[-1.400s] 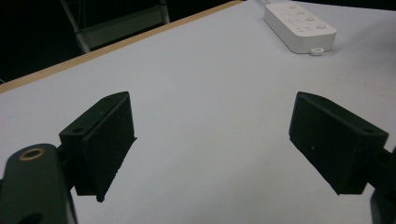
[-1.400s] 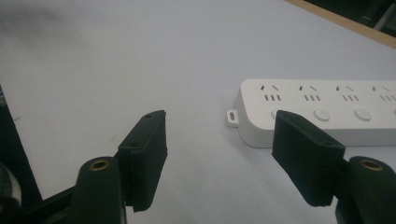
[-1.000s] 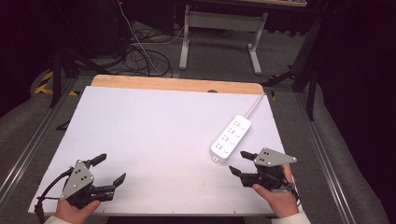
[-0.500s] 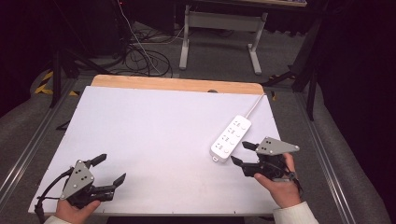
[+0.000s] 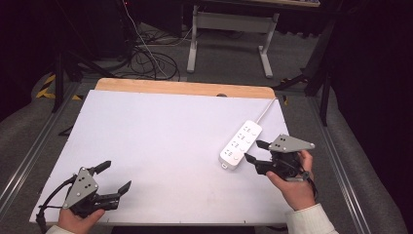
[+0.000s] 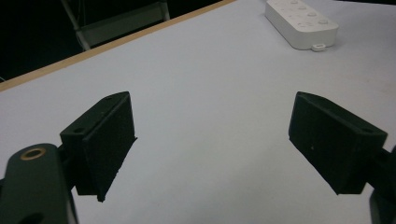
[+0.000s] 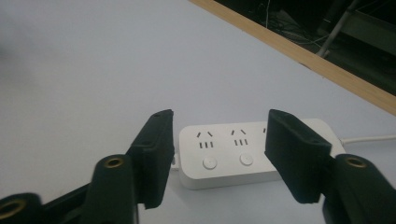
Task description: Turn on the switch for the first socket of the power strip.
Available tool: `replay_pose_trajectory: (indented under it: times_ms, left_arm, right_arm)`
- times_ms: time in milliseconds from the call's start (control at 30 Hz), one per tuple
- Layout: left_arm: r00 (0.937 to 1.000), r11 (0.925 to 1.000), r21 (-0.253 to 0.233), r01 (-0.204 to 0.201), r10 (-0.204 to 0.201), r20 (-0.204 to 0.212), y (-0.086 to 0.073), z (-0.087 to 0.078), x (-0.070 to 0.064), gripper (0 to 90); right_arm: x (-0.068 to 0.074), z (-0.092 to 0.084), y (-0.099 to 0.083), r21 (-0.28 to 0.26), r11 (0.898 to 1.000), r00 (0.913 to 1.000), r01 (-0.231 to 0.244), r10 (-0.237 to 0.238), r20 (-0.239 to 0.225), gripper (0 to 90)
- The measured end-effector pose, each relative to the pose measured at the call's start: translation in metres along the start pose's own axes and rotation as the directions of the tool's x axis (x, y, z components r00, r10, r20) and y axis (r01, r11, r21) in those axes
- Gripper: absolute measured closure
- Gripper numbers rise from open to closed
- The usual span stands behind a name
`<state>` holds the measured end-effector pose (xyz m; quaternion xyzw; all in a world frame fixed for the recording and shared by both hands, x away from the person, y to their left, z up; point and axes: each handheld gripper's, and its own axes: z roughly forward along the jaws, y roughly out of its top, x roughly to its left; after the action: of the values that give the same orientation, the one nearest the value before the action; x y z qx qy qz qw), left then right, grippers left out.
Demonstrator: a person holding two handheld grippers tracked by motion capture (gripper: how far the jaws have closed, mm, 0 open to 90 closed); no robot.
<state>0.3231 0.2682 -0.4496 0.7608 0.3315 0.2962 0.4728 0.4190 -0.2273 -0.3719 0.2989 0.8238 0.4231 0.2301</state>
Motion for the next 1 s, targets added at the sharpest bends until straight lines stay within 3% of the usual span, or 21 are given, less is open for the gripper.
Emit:
replay_pose_trajectory:
  times_ms: [67, 167, 200, 267, 400, 600, 733, 1000]
  left_arm:
    - [1.0000, 1.0000, 0.003, 0.000, 0.000, 0.002, 0.000, 0.000, 0.000, 15.8]
    - [1.0000, 1.0000, 0.000, -0.002, 0.002, 0.003, 0.000, 0.000, 0.000, 15.9]
    - [1.0000, 1.0000, 0.000, -0.002, 0.002, 0.002, 0.000, 0.000, 0.000, 15.9]
    - [1.0000, 1.0000, 0.000, -0.002, 0.002, 0.002, 0.000, 0.000, 0.000, 15.9]
    - [1.0000, 1.0000, 0.000, -0.003, 0.003, 0.001, 0.000, 0.000, 0.000, 15.9]
    - [1.0000, 1.0000, 0.001, -0.004, 0.004, -0.001, 0.000, 0.000, 0.000, 15.9]
    - [1.0000, 1.0000, 0.002, -0.004, 0.004, -0.001, 0.000, 0.000, 0.000, 15.9]
    - [1.0000, 1.0000, 0.004, -0.004, 0.004, -0.002, 0.000, 0.000, 0.000, 16.0]
  right_arm:
    - [-0.002, 0.000, 0.001, 0.002, 1.000, 1.0000, -0.008, 0.008, -0.006, 51.6]
    - [-0.009, 0.002, 0.004, 0.022, 0.999, 0.9980, -0.044, 0.045, -0.046, 70.5]
    - [-0.009, 0.002, 0.004, 0.022, 0.999, 0.9980, -0.044, 0.045, -0.046, 70.5]
    - [-0.012, 0.004, 0.006, 0.033, 0.999, 0.9990, -0.034, 0.035, -0.028, 74.9]
    - [-0.022, 0.010, 0.006, 0.046, 0.996, 0.9974, -0.072, 0.072, 0.006, 86.3]
    - [-0.035, 0.013, 0.013, 0.036, 0.995, 0.9945, -0.097, 0.095, 0.043, 90.0]
    - [-0.043, 0.014, 0.017, 0.035, 0.996, 0.9950, -0.087, 0.085, 0.053, 90.0]
    - [-0.065, 0.029, 0.017, 0.031, 0.991, 0.9881, -0.132, 0.129, 0.085, 90.0]
